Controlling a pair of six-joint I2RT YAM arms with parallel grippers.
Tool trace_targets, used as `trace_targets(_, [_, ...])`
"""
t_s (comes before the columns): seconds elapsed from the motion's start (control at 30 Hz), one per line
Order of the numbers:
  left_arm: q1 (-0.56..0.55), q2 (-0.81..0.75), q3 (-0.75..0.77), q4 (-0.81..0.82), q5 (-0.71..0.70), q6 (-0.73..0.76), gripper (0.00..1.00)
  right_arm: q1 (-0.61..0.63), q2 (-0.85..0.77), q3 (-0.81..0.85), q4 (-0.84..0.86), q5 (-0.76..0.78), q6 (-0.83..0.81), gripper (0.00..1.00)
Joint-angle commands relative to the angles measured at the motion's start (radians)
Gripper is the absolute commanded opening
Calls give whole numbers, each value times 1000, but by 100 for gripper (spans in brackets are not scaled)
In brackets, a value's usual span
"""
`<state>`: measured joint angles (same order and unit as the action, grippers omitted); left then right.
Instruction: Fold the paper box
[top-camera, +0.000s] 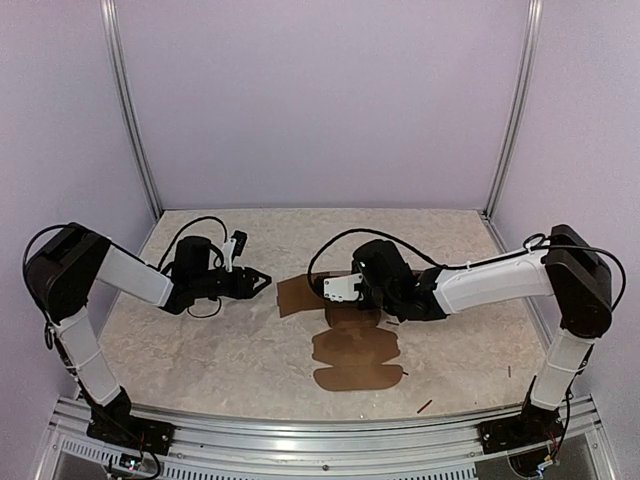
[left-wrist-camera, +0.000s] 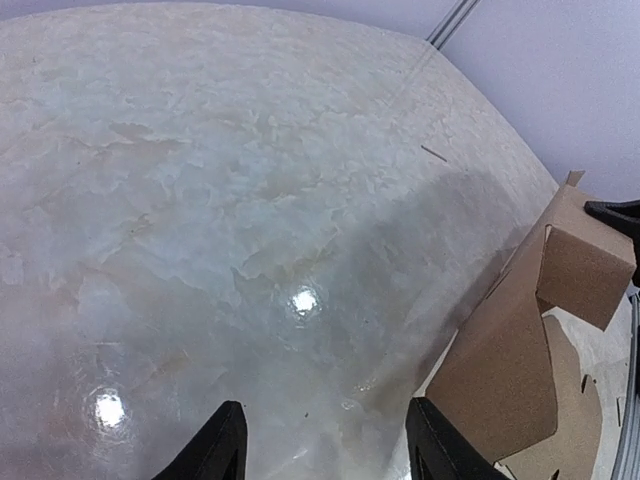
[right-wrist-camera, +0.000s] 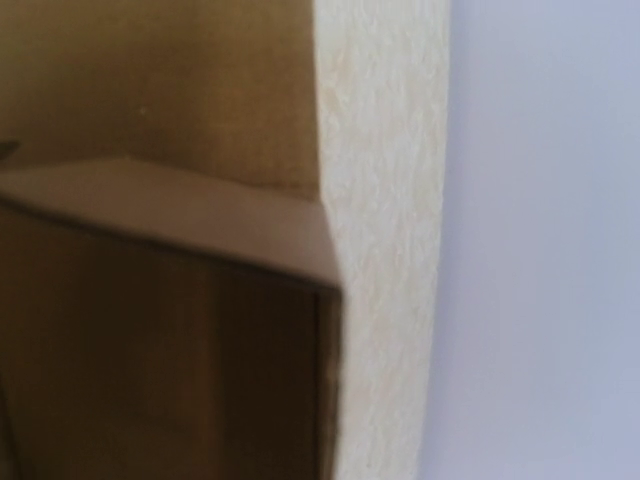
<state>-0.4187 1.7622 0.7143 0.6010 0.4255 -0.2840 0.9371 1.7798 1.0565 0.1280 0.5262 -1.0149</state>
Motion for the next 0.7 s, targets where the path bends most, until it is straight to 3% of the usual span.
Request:
trace_targets(0.0, [-33, 58, 54, -33, 86, 22, 53, 32, -37, -67, 196, 41, -57, 0])
trace_targets(0.17, [-112, 86, 106, -85, 158, 117, 54, 59, -41, -146, 315, 63, -94, 0])
trace_targets(0.67, [-200, 110, 180, -232, 296, 230, 57, 75, -51, -170, 304, 70, -61, 0])
